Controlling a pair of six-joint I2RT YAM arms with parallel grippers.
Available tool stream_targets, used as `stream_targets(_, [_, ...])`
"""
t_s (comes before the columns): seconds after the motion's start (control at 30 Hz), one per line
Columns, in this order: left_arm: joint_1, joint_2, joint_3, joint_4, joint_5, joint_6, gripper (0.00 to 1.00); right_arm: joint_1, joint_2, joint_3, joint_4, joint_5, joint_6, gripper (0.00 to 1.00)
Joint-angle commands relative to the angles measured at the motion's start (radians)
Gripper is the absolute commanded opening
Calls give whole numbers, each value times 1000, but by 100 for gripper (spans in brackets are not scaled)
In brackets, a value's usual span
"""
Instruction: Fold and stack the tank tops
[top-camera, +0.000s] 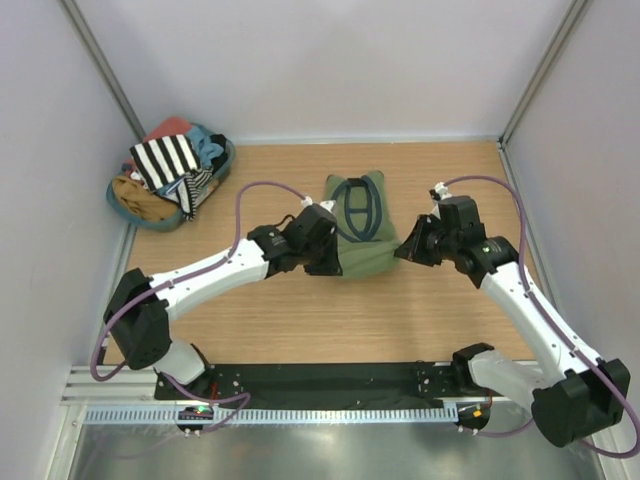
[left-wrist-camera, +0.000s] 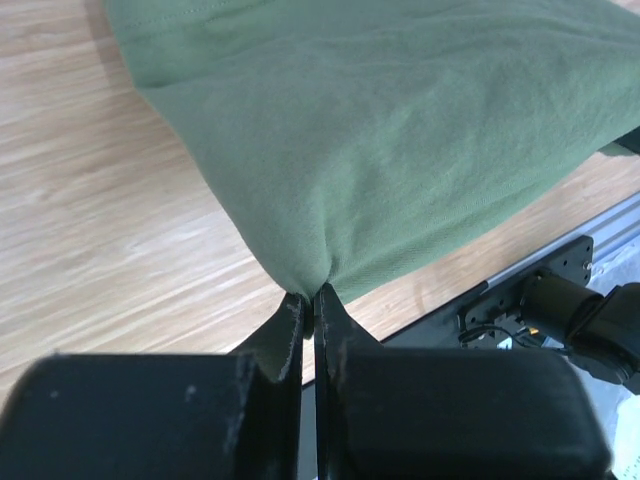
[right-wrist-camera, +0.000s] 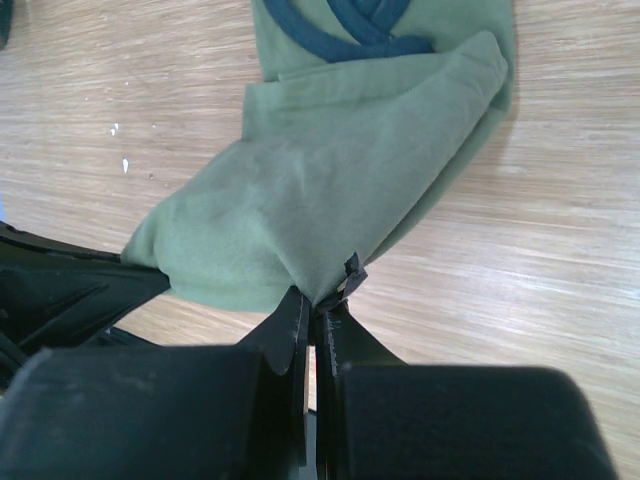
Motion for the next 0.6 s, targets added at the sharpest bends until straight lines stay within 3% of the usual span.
stream_targets(0.0, [-41, -44, 21, -10, -65, -22, 1, 1, -60, -1, -15, 8, 19, 1])
stream_targets(0.2, [-56, -81, 49, -48, -114, -19, 4, 1, -85, 35, -38, 16, 15, 1])
stream_targets(0.33, [-46, -51, 118, -100, -148, 18, 5, 1, -37, 93, -44, 35, -5, 1])
stream_targets(0.57, [19, 25, 233, -145, -90, 50, 5, 1, 111, 219, -30, 66, -35, 1])
